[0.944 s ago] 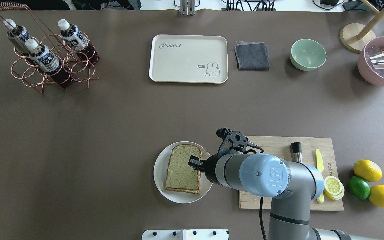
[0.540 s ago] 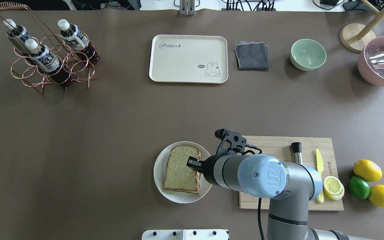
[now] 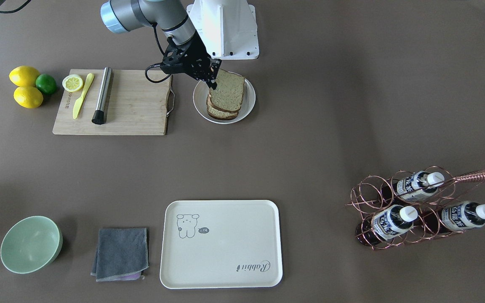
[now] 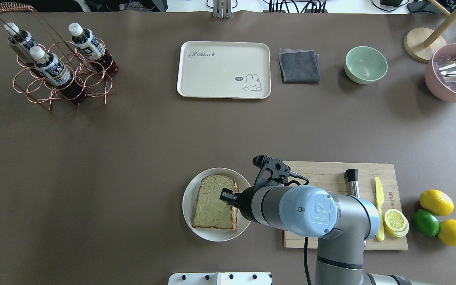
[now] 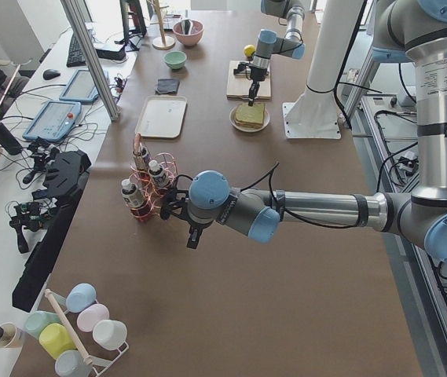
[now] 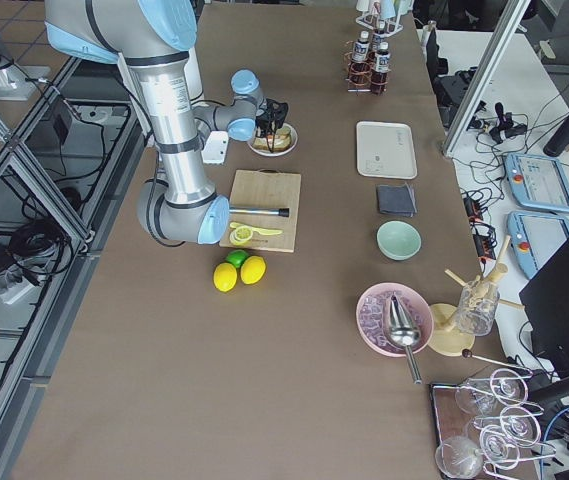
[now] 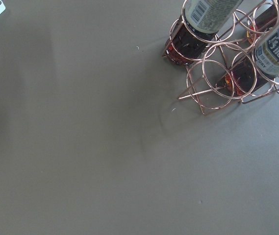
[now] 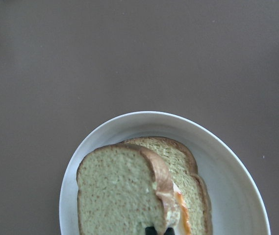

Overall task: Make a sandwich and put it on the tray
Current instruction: 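Lower the bread slice onto the egg toast and open the right gripper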

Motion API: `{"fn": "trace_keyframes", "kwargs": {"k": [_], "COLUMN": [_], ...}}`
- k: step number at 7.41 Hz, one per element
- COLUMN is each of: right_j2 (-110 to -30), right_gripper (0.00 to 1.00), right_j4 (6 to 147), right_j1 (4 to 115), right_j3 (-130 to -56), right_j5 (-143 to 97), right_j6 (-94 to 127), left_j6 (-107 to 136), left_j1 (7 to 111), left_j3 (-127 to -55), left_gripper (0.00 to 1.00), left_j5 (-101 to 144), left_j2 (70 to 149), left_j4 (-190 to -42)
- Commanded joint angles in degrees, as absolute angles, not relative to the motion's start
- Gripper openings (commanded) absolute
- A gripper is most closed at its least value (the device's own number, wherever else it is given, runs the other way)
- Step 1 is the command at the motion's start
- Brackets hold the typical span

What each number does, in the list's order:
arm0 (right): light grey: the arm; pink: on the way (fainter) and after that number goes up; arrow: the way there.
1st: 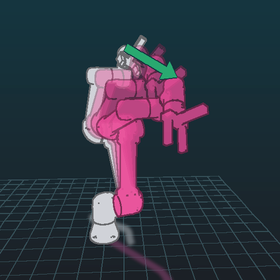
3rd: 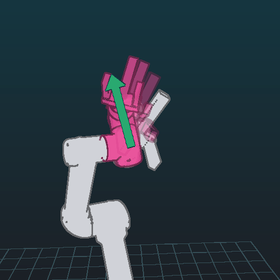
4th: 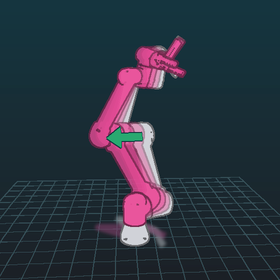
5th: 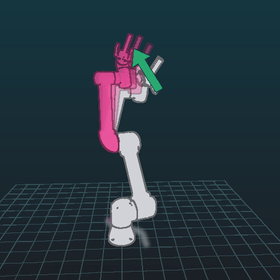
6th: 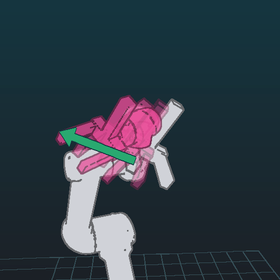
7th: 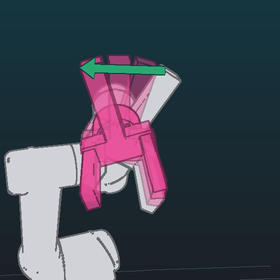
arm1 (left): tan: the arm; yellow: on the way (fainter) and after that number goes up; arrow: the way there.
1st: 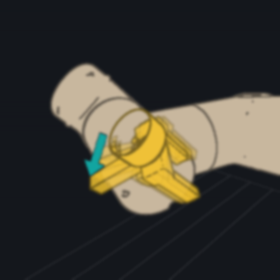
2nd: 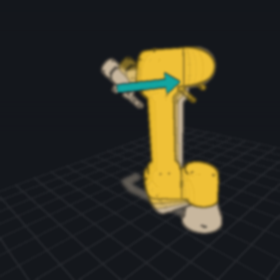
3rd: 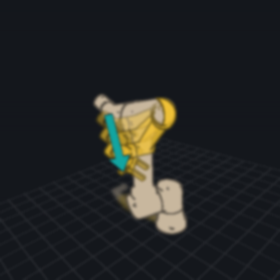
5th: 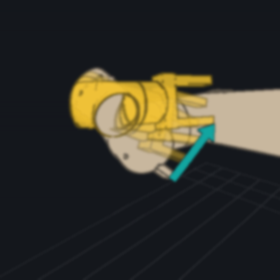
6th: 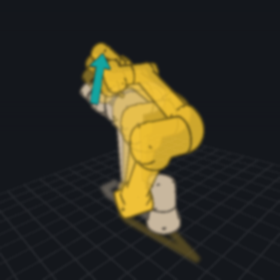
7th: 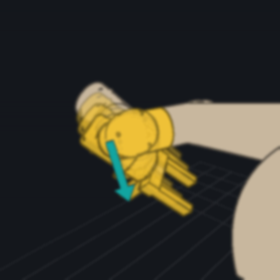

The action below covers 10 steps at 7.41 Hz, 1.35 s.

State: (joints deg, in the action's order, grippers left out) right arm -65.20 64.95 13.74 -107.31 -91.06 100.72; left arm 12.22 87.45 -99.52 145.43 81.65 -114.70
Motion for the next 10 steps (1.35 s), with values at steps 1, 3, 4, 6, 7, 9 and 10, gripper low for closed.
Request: {"fn": "trace_keyframes", "kwargs": {"k": [1,3,4,6,7,9,10], "right_j2": [-65.4,-65.7,-65.7,-65.6,-65.3,-65.5,-65.5], "right_gripper": [0.0,0.0,0.0,0.26,0.4,1.0,1.0], "right_j4": [65.0,65.0,65.0,65.0,65.0,65.0,65.0], "right_j1": [13.7,13.8,13.8,13.8,13.5,13.4,13.5], "right_j3": [-107.1,-107.1,-107.1,-107.1,-107.1,-107.1,-107.1], "right_j5": [-91.1,-91.2,-91.2,-91.1,-90.5,-90.4,-90.4], "right_j6": [100.5,99.8,99.4,99.1,99.2,98.7,97.7], "left_j6": [12.2,12.2,12.2,12.2,12.2,12.2,12.2], "left_j1": [87.5,87.5,87.5,87.5,87.5,87.5,87.5], "left_j3": [-99.6,-99.6,-99.6,-99.6,-99.6,-99.5,-99.5], "left_gripper": [0.98,0.98,0.98,0.98,0.98,0.98,0.98], "left_j5": [145.4,145.5,145.5,145.4,145.5,145.5,145.4], "left_j2": [81.7,81.7,81.7,81.7,81.7,81.7,81.7], "left_j4": [-114.7,-114.7,-114.7,-114.7,-114.7,-114.7,-114.7]}}
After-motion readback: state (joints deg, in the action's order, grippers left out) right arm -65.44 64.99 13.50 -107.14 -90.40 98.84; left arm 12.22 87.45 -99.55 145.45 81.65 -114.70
